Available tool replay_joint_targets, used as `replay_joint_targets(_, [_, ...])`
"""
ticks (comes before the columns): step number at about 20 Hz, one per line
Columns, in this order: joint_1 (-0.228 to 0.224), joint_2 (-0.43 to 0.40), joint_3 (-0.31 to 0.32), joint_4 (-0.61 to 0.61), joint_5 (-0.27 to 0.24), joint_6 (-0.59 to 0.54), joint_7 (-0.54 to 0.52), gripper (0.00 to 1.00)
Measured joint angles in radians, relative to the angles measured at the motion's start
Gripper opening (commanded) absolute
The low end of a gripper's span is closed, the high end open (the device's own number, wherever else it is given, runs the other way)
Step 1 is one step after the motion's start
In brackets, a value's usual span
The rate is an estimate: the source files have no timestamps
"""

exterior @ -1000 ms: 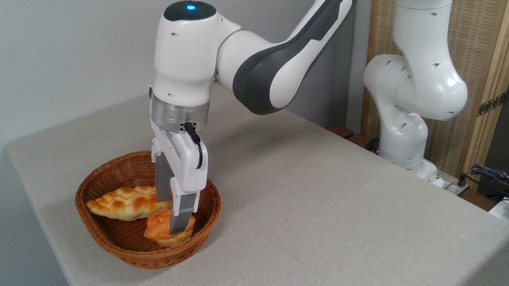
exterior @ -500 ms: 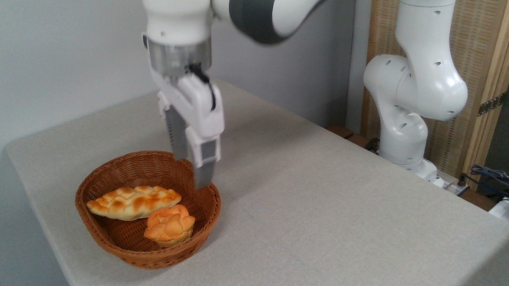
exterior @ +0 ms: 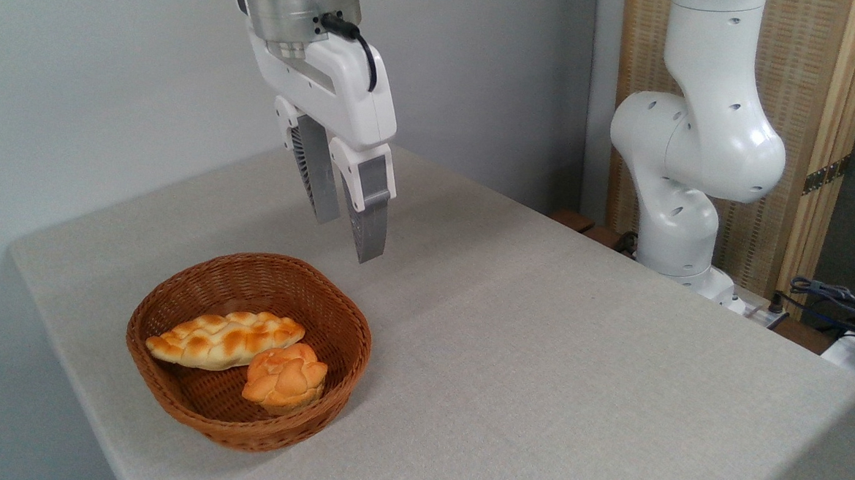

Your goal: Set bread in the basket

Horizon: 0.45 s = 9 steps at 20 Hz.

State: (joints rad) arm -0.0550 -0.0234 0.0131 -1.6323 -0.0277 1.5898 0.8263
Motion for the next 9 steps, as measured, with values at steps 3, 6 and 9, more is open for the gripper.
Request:
replay_joint_targets(3, [0.0,0.002,0.0,0.0,0.0,-0.001,0.0,1.0])
replay_joint_targets(6, [0.0,0.006,0.0,0.0,0.0,-0.001,0.0,1.0])
replay_joint_targets(9, [0.0,0.007,0.0,0.001,0.0,-0.001,0.0,1.0])
